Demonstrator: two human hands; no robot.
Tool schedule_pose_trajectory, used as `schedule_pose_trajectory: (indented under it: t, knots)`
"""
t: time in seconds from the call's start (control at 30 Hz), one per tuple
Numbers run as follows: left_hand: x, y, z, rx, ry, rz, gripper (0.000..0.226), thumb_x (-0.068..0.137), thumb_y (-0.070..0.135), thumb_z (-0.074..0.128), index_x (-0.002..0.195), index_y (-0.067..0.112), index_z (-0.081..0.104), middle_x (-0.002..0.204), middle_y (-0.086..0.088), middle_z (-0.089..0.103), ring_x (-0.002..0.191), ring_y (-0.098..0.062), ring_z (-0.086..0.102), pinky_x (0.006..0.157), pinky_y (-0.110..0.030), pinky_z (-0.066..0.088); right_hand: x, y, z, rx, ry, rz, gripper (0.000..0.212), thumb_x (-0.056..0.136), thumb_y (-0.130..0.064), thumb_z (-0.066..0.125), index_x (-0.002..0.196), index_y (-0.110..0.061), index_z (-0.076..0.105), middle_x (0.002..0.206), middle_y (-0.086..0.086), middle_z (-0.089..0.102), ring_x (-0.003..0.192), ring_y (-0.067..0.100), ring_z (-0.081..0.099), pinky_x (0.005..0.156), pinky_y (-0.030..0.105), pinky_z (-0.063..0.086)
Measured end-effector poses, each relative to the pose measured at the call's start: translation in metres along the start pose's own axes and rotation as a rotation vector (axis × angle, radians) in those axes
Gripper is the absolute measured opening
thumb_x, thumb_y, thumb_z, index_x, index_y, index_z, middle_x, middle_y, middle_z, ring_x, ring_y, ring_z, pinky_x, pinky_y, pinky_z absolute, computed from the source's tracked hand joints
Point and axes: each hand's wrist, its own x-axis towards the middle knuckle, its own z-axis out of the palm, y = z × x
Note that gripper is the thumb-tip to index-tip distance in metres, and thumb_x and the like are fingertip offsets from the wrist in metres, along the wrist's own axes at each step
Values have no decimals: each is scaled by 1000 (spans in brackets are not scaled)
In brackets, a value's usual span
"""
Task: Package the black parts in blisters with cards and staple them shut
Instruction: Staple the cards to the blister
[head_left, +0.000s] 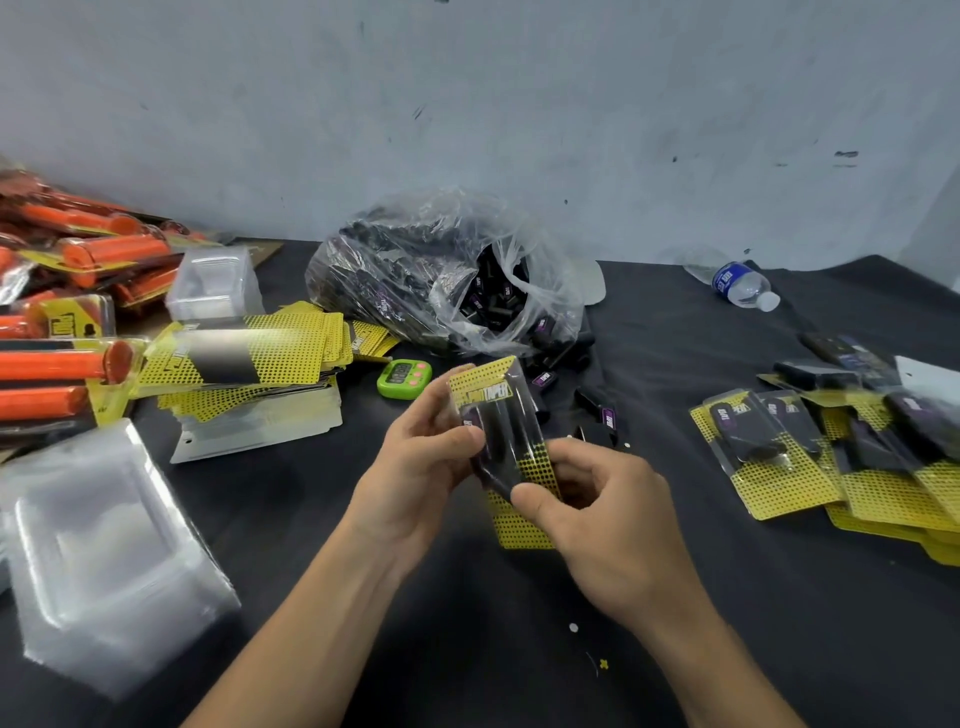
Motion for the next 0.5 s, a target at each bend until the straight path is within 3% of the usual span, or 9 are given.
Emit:
schedule_pose_trajectory:
  t: [0.1,0.17,0.27,0.33,0.4,0.47,0.5]
  knots:
    - [1,5,1,-94,145,-4,34,77,31,75,110,20,79,102,-5,74,85,-18,70,79,-32,57,-3,-1,5,-62,35,-62,22,81,-16,80,97,-32,79,83,-22,76,79,0,72,71,16,54]
    - [4,6,-2,-191,279,-50,47,79,35,73,122,14,71,100,-8,70,83,-20,67,81,-37,54,-5,0,7,-91,65,-89,27,79,-14,81,100,-30,80,84,-26,75,80,-5,70,70,7,49]
    - [8,8,-3,-211,332,-88,57,81,34,70,134,12,66,103,-8,70,84,-20,67,75,-33,59,-6,2,11,-82,112,-130,37,78,-12,82,110,-30,78,91,-31,73,87,-9,69,76,2,46]
    - [10,7,-3,-186,382,-92,52,80,34,70,126,9,70,101,-9,73,83,-19,68,77,-32,61,-7,1,12,-24,100,-126,44,80,-14,80,119,-34,75,99,-29,74,96,-8,69,82,5,49]
    - [10,4,-5,-111,447,-93,34,83,34,71,103,8,79,94,-10,77,79,-20,71,81,-36,60,-6,1,12,33,81,-110,46,81,-19,78,123,-37,72,100,-24,76,98,-3,71,84,12,53]
    - [10,-1,-6,48,499,-59,23,89,30,73,83,10,83,87,-11,78,72,-19,72,71,-34,61,-5,1,10,53,69,-99,44,80,-25,74,121,-41,71,94,-21,77,92,2,73,80,18,56]
    - [10,-3,-9,116,526,-30,18,89,26,76,83,10,84,84,-11,78,69,-17,71,66,-31,61,-4,2,10,68,75,-89,44,79,-27,73,121,-42,71,90,-20,77,90,4,73,78,20,55]
